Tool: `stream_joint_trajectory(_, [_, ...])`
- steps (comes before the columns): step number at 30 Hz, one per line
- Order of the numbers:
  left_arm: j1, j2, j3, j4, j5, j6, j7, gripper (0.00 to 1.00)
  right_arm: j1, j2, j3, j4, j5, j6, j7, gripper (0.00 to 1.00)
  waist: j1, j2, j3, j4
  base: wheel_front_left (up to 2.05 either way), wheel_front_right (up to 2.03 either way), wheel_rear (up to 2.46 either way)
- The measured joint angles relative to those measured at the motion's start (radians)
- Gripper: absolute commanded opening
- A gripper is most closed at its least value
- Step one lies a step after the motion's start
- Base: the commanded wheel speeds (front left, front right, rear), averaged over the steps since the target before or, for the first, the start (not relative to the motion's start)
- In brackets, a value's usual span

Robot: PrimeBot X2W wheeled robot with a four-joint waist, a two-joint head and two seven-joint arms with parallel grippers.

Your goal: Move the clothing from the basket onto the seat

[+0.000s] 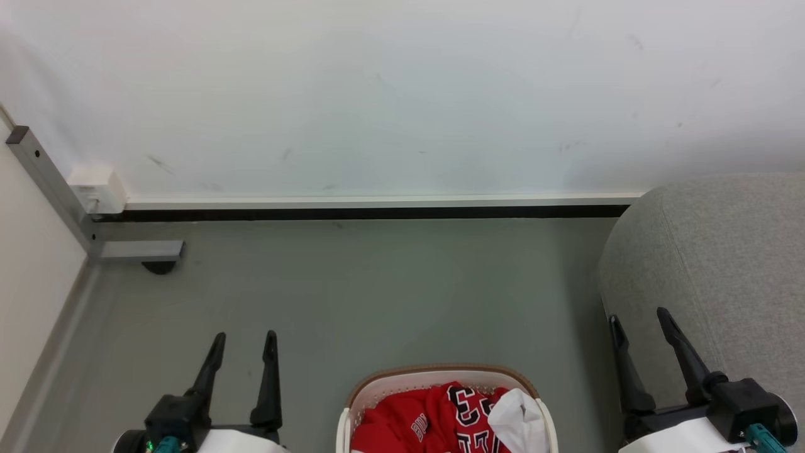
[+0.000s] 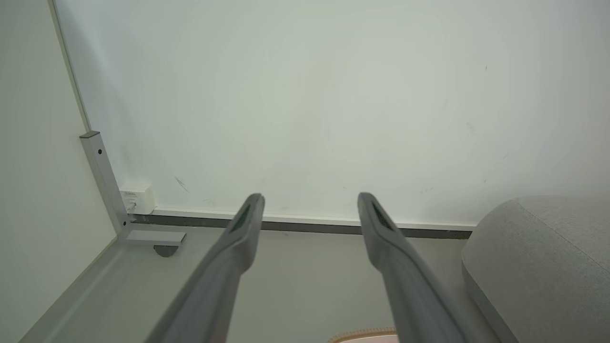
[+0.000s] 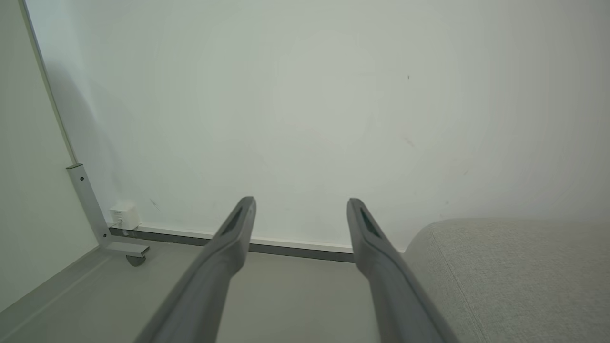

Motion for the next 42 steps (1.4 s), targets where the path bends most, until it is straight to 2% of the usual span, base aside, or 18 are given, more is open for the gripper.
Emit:
stream_joint_trajectory(13, [-0.110, 0.000, -0.039, 0.095, 0.013, -0.060, 0.000, 1.00, -0.088, -0.001, -0.062, -0.064, 0.053, 0.000, 0.000, 1.00, 0.0001, 0.0000, 0.130, -0.072, 0.00, 0.00, 0.00])
stream_joint_trajectory(18, [-0.191, 0.008, -0.079, 0.209, 0.050, -0.099, 0.000, 1.00, -0.125, -0.001, -0.072, -0.091, 0.089, 0.000, 0.000, 1.00, 0.0001, 0.0000, 0.202, -0.114, 0.00, 0.00, 0.00])
stream_joint_trajectory(24, [-0.319, 0.044, -0.172, 0.412, 0.100, -0.152, 0.030, 1.00, -0.168, -0.002, -0.073, -0.118, 0.122, 0.000, 0.000, 1.00, 0.0002, 0.0000, 0.294, -0.165, 0.00, 0.00, 0.00])
stream_joint_trajectory(31, [-0.472, 0.069, -0.309, 0.606, 0.116, -0.178, 0.136, 1.00, -0.217, -0.002, -0.086, -0.149, 0.160, 0.000, 0.000, 1.00, 0.0002, 0.0000, 0.401, -0.214, 0.00, 0.00, 0.00])
stream_joint_trajectory(42, [-0.678, 0.139, -0.687, 0.895, 0.044, -0.180, 0.388, 1.00, -0.278, -0.002, -0.077, -0.180, 0.213, 0.000, 0.000, 1.00, 0.0002, 0.0000, 0.574, -0.284, 0.00, 0.00, 0.00])
